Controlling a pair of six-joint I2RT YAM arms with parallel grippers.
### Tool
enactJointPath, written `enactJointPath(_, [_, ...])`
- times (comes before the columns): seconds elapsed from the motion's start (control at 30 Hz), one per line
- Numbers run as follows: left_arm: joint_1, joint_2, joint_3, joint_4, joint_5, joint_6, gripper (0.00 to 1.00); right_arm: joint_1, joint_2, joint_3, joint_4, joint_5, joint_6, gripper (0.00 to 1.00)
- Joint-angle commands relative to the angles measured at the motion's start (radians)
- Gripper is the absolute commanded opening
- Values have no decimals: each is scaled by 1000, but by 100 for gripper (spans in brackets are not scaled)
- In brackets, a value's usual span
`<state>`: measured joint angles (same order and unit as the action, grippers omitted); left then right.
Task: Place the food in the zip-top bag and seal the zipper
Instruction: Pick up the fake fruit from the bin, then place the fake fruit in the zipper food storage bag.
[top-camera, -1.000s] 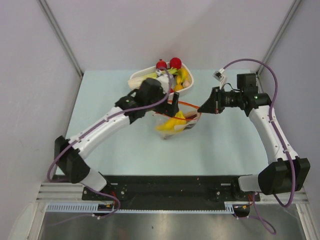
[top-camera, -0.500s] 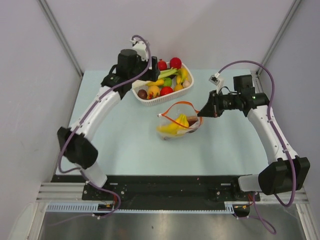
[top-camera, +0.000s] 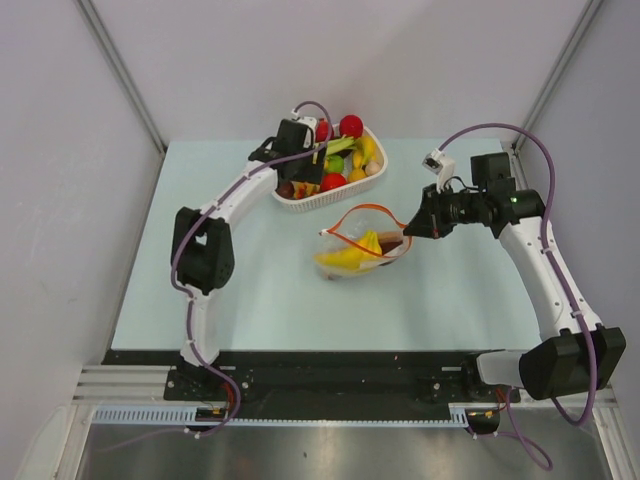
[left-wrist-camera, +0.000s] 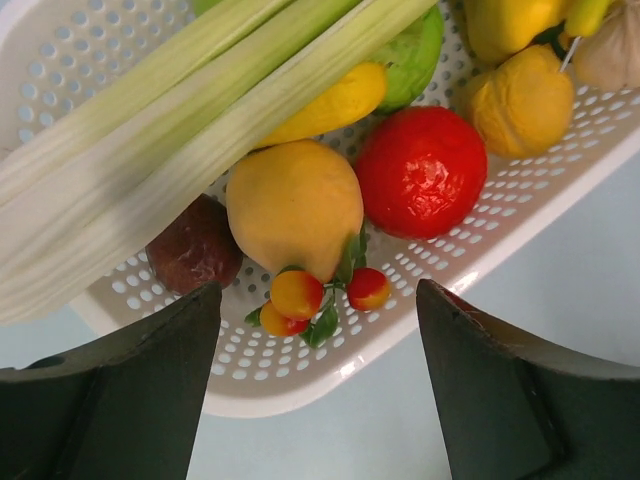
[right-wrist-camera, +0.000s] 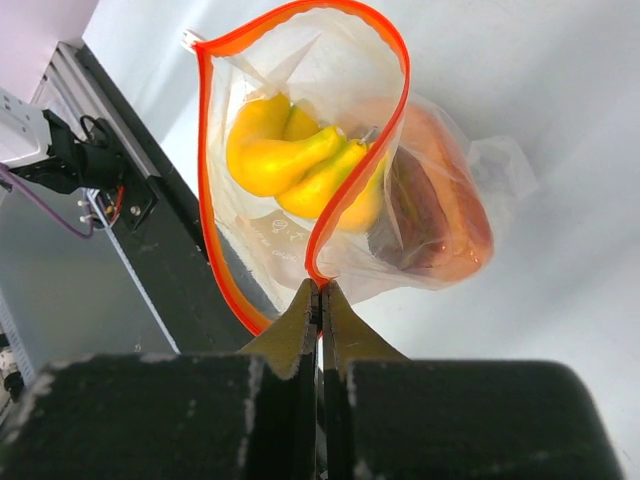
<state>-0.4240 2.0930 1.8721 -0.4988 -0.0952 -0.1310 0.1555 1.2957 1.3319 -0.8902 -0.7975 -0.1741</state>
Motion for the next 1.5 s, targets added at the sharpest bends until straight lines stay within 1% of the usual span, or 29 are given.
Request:
enactJointPath(0.0, [11, 44, 64, -46, -17, -12, 82, 4, -33, 41, 8, 34, 2, 0])
enactJointPath(0.1, [11, 59, 55, -53, -11, -19, 78, 7, -33, 41, 20, 38, 16, 0])
enactJointPath(0.13, [13, 64, 53, -53, 0, -22, 73, 9, -35, 41, 22, 38, 21, 0])
enactJointPath(0.17, [16, 70, 53, -64, 6, -27, 71, 9, -35, 41, 26, 40, 24, 0])
enactJointPath(0.3, [24, 93, 55, -75, 25, -42, 70, 16, -29, 50, 30, 43, 33, 0])
enactJointPath(0.4, [30, 93, 27, -37, 44, -39, 61, 21, -24, 58, 33, 46, 38, 0])
enactJointPath(0.43, [31, 91, 24, -27, 48, -39, 53, 24, -21, 59, 33, 47, 38, 0])
enactJointPath(0.5, [37, 84, 25, -26, 63, -41, 43, 27, -19, 64, 34, 50, 38, 0])
enactJointPath(0.53, [39, 61, 18, -18, 64, -39, 32, 27, -18, 66, 34, 49, 38, 0])
enactJointPath(0.6, [42, 26, -2, 2, 65, -32, 24, 29, -13, 72, 34, 53, 35, 0])
enactJointPath(0.63, [42, 3, -23, 17, 64, -30, 15, 30, -15, 72, 34, 55, 35, 0])
enactJointPath(0.67, [42, -37, -31, 20, 68, -29, 12, 33, -13, 73, 34, 57, 35, 0])
enactJointPath(0.7, [42, -62, -36, 23, 77, -25, 6, 33, -13, 73, 34, 58, 35, 0])
enactJointPath(0.77, [42, -126, -47, 29, 83, -19, 0, 35, -7, 73, 34, 61, 35, 0])
enactJointPath(0.8, [42, -146, -47, 29, 86, -16, 0, 38, -7, 73, 39, 61, 38, 0])
enactJointPath(0.9, [42, -230, -50, 48, 153, -12, 0, 38, 1, 73, 59, 61, 54, 0])
enactJointPath(0.93, [42, -253, -48, 57, 223, -10, 0, 39, 4, 75, 66, 58, 61, 0])
enactJointPath(1.0, [37, -312, -50, 69, 294, -22, 0, 41, 13, 75, 77, 55, 73, 0])
enactJointPath(1.03, [34, -329, -48, 74, 371, -27, 0, 42, 16, 75, 89, 54, 85, 0])
enactJointPath(1.13, [11, -398, -53, 92, 469, -44, 0, 44, 28, 76, 114, 52, 122, 0])
enactJointPath(1.17, [-5, -416, -57, 97, 542, -54, 0, 42, 33, 78, 120, 47, 134, 0])
enactJointPath(1.23, [-24, -470, -79, 131, 625, -62, 0, 41, 40, 79, 142, 35, 156, 0])
enactJointPath(1.27, [-50, -484, -83, 137, 681, -59, 0, 41, 45, 79, 149, 32, 185, 0])
enactJointPath(1.33, [-77, -522, -109, 155, 738, -44, 0, 35, 59, 78, 172, 9, 218, 0])
enactJointPath(1.37, [-108, -533, -122, 160, 767, -12, 0, 33, 65, 79, 178, 1, 247, 0])
enactJointPath(1.43, [-139, -550, -169, 167, 784, 30, 0, 26, 76, 79, 204, -22, 281, 0])
enactJointPath(1.47, [-171, -553, -183, 166, 781, 65, 0, 21, 79, 79, 214, -34, 313, 0])
